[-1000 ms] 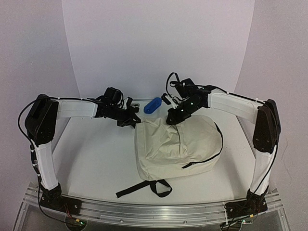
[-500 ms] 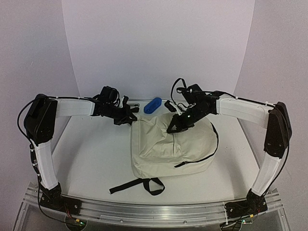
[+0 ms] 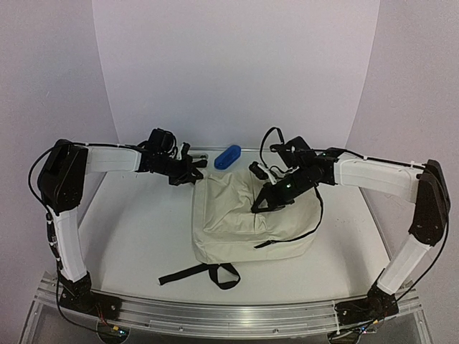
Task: Pack the student bag
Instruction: Unzip the student bag at the center of the board.
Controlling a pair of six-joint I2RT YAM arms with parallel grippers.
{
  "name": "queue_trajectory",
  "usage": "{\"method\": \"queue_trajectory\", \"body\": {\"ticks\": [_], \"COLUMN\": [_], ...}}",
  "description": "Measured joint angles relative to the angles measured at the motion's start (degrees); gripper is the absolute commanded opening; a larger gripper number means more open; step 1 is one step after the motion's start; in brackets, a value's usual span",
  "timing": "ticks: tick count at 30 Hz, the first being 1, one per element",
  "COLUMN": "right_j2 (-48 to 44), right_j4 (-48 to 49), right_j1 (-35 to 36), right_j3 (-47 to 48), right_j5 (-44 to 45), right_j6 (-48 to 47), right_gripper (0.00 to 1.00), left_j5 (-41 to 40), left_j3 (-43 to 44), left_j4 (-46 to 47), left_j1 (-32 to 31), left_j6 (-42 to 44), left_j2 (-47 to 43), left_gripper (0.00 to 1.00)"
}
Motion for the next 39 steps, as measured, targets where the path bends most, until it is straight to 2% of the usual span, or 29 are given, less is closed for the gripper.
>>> {"method": "queue_trajectory", "body": {"ticks": [7,16,27,29,30,31,32,33,35,36,37,39], "right_j2": [-4.04,-4.46,-4.46,-4.46,-4.46,-4.52,-4.68,-5.05,-6.38,-7.61,-8.35,-11.04], "right_j4": [0.68,5.09,6.01,6.01,6.01,5.75,5.64,5.55,5.38,5.29,5.35,5.09], "right_j1": [4.0,10.19,12.7,12.74,12.74,12.74,12.74,12.74,12.74,12.74,12.74,12.74], "right_j3": [-3.98,-9.84,-13.49,-13.49,-13.46,-13.05,-12.61,-11.98,-10.71,-9.7,-9.2,-7.04], "right_j5": [-0.2,0.07,-0.61,-0.59,-0.52,-0.02,0.39,1.4,3.41,4.81,5.68,9.7], "right_j6": [3.1,8.41,10.75,11.02,11.19,11.47,11.89,11.87,12.68,12.94,13.7,14.58], "right_gripper": [0.0,0.0,0.0,0.12,0.26,0.34,0.43,0.48,0.69,0.71,0.79,0.86], "left_j5": [0.81,0.94,1.11,1.46,1.51,1.7,1.7,1.27,0.39,-0.68,-1.09,-3.91], "left_j3": [0.92,1.79,1.81,1.81,1.81,1.81,1.81,1.79,1.62,1.33,1.16,0.24], "left_j4": [0.2,0.26,1.44,1.75,1.75,1.77,1.79,1.81,1.57,1.22,0.9,-0.83], "left_j1": [0.39,0.85,1.42,1.53,1.55,1.57,1.6,1.62,1.95,2.21,2.32,2.43], "left_j6": [0.02,0.02,-0.02,0.07,0.11,0.7,1.2,1.55,2.51,3.3,4.33,5.97], "left_j2": [0.76,1.4,2.19,2.19,2.19,2.19,2.19,2.05,1.6,0.9,0.22,-2.95], "left_gripper": [0.0,0.0,0.0,0.04,0.14,0.23,0.37,0.41,0.62,0.66,0.72,0.79]}}
